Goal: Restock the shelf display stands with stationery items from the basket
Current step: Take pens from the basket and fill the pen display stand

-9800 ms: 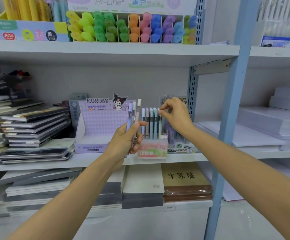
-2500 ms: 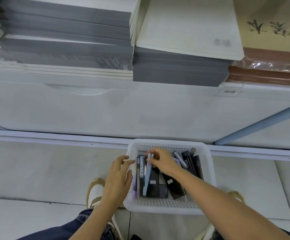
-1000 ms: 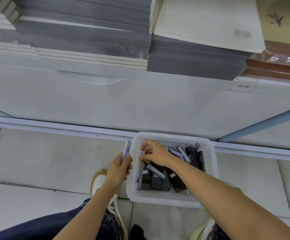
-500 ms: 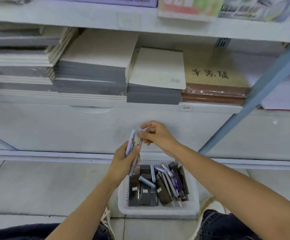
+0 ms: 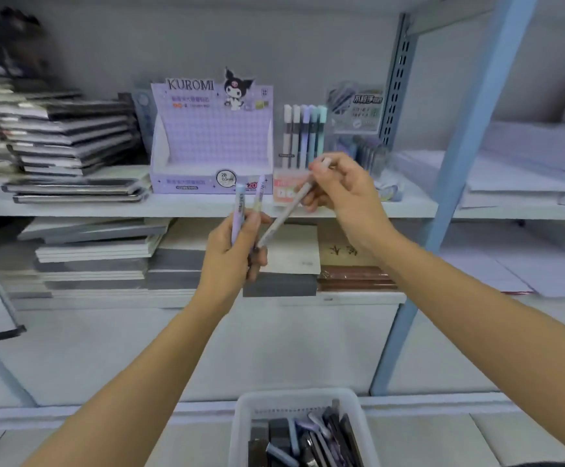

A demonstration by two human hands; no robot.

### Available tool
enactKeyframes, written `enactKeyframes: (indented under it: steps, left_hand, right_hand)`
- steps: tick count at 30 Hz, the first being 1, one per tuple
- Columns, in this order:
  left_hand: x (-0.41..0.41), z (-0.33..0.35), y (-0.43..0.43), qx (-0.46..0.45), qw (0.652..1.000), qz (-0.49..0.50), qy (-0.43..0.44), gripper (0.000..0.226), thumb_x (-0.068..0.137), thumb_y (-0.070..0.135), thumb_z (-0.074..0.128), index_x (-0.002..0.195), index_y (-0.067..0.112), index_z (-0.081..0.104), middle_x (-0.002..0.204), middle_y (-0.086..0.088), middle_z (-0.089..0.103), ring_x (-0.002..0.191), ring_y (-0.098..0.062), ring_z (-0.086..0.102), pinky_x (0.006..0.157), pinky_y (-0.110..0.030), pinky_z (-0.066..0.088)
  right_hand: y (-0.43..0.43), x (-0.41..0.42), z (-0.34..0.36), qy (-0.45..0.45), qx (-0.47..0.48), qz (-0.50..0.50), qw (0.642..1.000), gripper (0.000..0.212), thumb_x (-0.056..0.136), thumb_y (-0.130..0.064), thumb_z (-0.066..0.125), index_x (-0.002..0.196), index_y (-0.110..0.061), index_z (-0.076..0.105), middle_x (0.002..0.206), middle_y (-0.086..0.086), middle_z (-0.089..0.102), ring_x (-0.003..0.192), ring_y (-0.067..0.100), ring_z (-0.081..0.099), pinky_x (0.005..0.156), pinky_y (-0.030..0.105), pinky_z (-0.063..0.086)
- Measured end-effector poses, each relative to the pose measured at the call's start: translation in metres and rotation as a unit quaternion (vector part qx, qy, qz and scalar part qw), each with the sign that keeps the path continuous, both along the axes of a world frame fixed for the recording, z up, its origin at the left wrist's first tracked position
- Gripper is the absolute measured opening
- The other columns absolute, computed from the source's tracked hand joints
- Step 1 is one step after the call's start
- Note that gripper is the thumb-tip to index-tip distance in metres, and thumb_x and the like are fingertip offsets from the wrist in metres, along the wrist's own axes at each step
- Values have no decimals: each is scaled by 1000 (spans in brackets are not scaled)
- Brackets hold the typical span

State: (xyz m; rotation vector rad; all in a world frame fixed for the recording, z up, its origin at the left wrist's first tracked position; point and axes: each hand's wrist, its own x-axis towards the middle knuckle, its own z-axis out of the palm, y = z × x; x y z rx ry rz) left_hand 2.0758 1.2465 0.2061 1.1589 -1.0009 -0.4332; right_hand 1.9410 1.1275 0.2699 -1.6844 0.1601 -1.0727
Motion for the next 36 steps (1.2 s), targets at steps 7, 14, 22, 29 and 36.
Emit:
enactKeyframes:
  steps: [7,14,22,29,36]
  left_hand:
    - [6,73,-19,-51,998,-9,-39,23,101,32,49,92,19,65,50,6,37,42,-9,30,39,-20,27]
    - [11,94,-45,-36,998,-33,-32,22,99,29,53,92,12,66,48,5,37,39,-8,29,37,-18,26]
    - [19,91,-59,-16,998,-44,-29,26,94,35,57,91,11,65,48,6,40,39,-7,32,38,-17,29]
    - [23,88,-67,-16,998,-49,-37,24,96,34,55,93,13,66,48,7,40,39,-7,33,38,-16,30]
    - [24,87,-67,-14,998,-53,-40,23,97,33,55,94,14,67,49,6,41,39,-6,34,38,-16,31]
  right_hand:
    - [-46,-14,95,-70,-117,-176,975,14,101,-13,47,88,-15,48,76,11,64,64,23,61,62,31,55]
    - [-84,11,86,60,-180,-231,954,9,99,-10,51,90,-8,54,76,3,65,63,7,62,66,23,54]
    - [-93,22,84,147,-242,-209,936,8,98,-13,53,94,-7,58,80,3,68,69,8,64,70,22,55]
    - [-94,33,83,147,-253,-229,928,19,93,-16,62,107,-16,49,73,11,65,70,19,65,70,28,53]
    - [-100,43,72,165,-304,-314,884,14,88,-22,70,96,-12,65,89,1,57,73,7,48,71,29,44]
